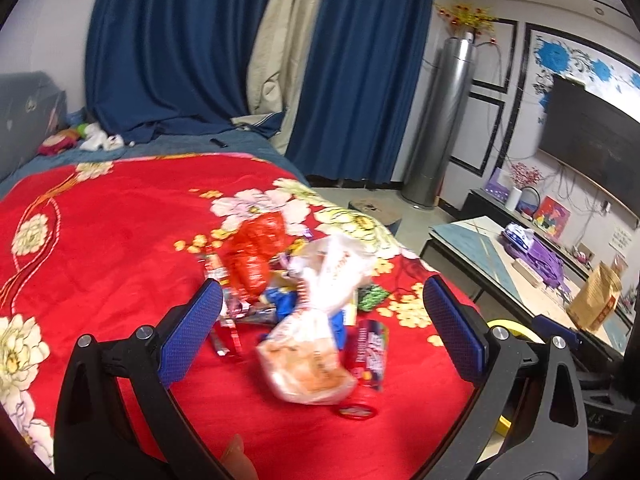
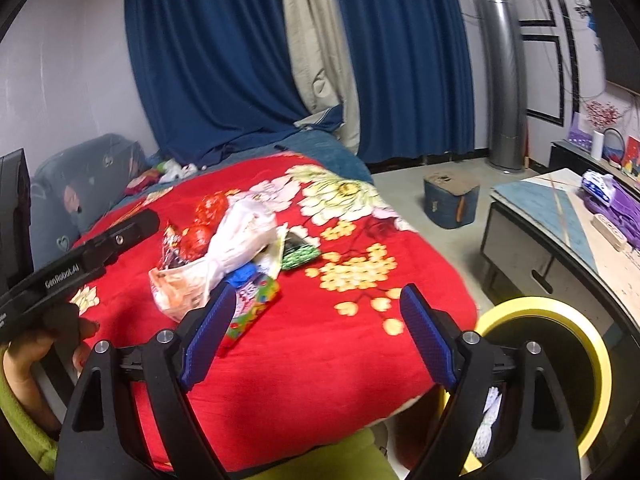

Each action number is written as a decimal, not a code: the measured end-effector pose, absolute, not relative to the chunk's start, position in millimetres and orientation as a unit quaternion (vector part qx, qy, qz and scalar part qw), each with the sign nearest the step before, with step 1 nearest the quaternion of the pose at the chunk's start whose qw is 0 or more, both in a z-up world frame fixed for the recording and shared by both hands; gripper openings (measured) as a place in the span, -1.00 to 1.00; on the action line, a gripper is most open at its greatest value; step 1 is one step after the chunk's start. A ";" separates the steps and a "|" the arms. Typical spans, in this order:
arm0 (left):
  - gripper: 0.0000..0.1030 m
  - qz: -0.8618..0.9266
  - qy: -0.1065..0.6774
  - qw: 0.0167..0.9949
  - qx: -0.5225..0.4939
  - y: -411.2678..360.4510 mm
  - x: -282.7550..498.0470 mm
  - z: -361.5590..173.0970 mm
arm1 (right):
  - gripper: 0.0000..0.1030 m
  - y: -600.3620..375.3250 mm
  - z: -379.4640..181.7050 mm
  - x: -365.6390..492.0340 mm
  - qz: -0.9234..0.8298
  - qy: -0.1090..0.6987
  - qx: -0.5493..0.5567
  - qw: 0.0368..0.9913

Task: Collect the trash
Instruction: 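Move both open grippers back over the trash on the bedspread, then grasp the white plastic bag with the left gripper while the right gripper approaches the candy tube, then close the right gripper around the colourful candy tube, then carry the white bag and candy tube over the yellow-rimmed bin, then open both grippers to drop the bag and candy tube into the bin, then move both open grippers back over the remaining trash on the bedspread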

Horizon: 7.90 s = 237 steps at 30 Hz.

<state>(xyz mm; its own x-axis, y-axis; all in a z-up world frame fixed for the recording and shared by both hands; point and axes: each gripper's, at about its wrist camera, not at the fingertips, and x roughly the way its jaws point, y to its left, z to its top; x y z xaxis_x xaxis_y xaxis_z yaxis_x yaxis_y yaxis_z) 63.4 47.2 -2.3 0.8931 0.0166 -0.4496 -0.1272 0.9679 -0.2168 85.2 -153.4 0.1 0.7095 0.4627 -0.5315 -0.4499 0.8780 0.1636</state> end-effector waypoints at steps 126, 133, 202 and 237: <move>-0.78 -0.244 0.382 0.890 -0.034 -99.9 98.0 -59.7 | -0.39 -362.0 -12.6 102.4 0.085 0.269 0.177 0.943; -0.78 -0.262 0.404 0.877 -0.006 -133.0 107.3 -70.3 | -0.39 -386.5 -22.3 101.5 0.055 0.279 0.191 0.940; 0.78 -0.169 0.338 0.925 -0.029 -117.1 122.1 -45.2 | 0.26 -386.4 -36.8 96.6 0.046 0.302 0.180 0.935; 0.78 -0.041 0.240 0.966 -0.090 -1.3 91.7 1.6 | 0.42 -226.9 1.4 84.0 0.213 0.280 0.054 0.934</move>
